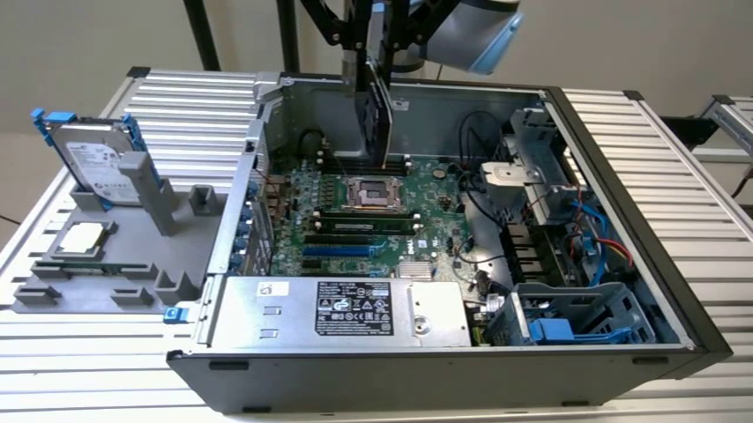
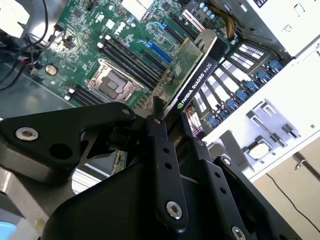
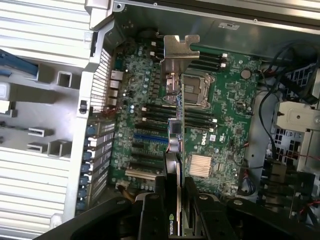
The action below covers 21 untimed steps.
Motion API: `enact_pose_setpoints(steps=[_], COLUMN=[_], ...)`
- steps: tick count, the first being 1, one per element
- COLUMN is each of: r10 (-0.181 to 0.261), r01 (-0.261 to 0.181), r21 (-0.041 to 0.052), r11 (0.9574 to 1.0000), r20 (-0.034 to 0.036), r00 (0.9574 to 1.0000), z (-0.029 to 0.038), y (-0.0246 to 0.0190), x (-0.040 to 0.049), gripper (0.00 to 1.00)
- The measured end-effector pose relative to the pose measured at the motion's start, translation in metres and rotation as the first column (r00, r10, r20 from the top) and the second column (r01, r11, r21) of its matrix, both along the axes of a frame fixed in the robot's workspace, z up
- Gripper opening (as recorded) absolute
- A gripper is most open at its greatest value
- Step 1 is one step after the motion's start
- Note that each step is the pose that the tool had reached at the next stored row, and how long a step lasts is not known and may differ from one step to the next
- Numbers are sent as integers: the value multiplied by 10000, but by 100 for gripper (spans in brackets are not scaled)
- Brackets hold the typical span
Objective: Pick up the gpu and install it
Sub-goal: 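Insert the gpu into the slot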
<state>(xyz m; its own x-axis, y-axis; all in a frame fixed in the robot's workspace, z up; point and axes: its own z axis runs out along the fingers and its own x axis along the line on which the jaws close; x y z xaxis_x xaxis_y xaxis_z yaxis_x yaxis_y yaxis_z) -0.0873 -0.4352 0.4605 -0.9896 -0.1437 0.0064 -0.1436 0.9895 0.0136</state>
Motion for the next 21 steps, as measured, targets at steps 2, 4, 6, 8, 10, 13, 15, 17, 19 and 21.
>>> enact_pose_setpoints(steps=[2, 4, 6, 8, 10, 13, 15, 17, 19, 21], r10=[74, 150, 222, 297, 369, 477, 547, 623, 695, 772], r01=[-74, -150, -222, -297, -369, -477, -547, -623, -695, -772], r21=[0, 0, 0, -1, 0, 0, 0, 0, 0, 0], r11=[10000, 9999, 9998, 9996, 9993, 9989, 9985, 9981, 9976, 9970], r20=[0, 0, 0, 0, 0, 0, 0, 0, 0, 0], r00=[10000, 9999, 9998, 9996, 9993, 9989, 9985, 9981, 9976, 9970], z=[0, 0, 0, 0, 0, 0, 0, 0, 0, 0], y=[0, 0, 0, 0, 0, 0, 0, 0, 0, 0], x=[0, 0, 0, 0, 0, 0, 0, 0, 0, 0], gripper=[0, 0, 0, 0, 0, 0, 0, 0, 0, 0])
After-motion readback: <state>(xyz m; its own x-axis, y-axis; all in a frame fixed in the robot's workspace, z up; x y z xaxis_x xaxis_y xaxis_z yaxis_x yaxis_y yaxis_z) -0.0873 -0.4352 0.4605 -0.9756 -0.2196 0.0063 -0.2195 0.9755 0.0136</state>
